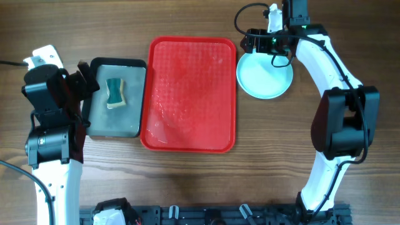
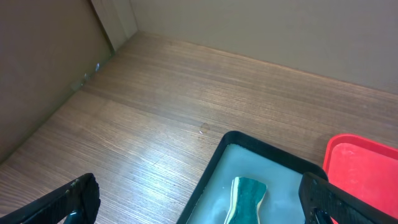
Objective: Clean dirty plates on tray and stack at the side
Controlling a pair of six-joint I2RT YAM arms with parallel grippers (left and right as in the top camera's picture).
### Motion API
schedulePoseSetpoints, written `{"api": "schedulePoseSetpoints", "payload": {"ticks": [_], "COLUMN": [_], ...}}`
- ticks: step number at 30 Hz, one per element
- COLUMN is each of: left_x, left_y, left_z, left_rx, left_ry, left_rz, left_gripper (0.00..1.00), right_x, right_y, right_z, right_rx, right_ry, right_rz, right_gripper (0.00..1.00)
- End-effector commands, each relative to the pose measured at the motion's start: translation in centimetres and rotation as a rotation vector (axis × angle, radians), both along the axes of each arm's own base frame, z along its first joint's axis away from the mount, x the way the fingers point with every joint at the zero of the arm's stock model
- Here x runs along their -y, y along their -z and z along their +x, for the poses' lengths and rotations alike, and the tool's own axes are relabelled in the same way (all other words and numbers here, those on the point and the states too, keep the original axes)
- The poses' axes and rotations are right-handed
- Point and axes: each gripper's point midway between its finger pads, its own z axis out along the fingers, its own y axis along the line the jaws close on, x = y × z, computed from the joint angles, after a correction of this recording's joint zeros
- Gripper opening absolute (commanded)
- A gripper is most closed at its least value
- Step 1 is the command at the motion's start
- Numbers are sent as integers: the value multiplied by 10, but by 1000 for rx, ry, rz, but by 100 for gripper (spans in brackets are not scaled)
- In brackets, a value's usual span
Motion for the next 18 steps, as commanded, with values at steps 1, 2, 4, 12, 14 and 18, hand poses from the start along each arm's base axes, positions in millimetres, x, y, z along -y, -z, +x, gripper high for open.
{"api": "schedulePoseSetpoints", "payload": {"ticks": [1,2,4,12,14,18], "left_x": [3,3,3,3,3,3], "left_y": [-5,-5,-5,-5,-5,-5], "left_z": [3,3,3,3,3,3], "left_rx": [18,18,18,18,18,18], "left_ry": [6,6,6,6,6,6], "left_rz": [-12,-12,-12,-12,-12,-12], "left_gripper": [100,100,100,100,100,100], "right_x": [-4,-4,-4,-3,-3,-4], "right_y": [-15,-15,-15,-20,-30,-68], "right_z": [0,0,0,0,0,-2], "right_rx": [31,31,31,41,61,136], "right_ry": [-10,-10,-10,-8,-9,-10], "right_rz": [16,16,16,17,19,26], "right_gripper": [100,100,100,100,100,100]}}
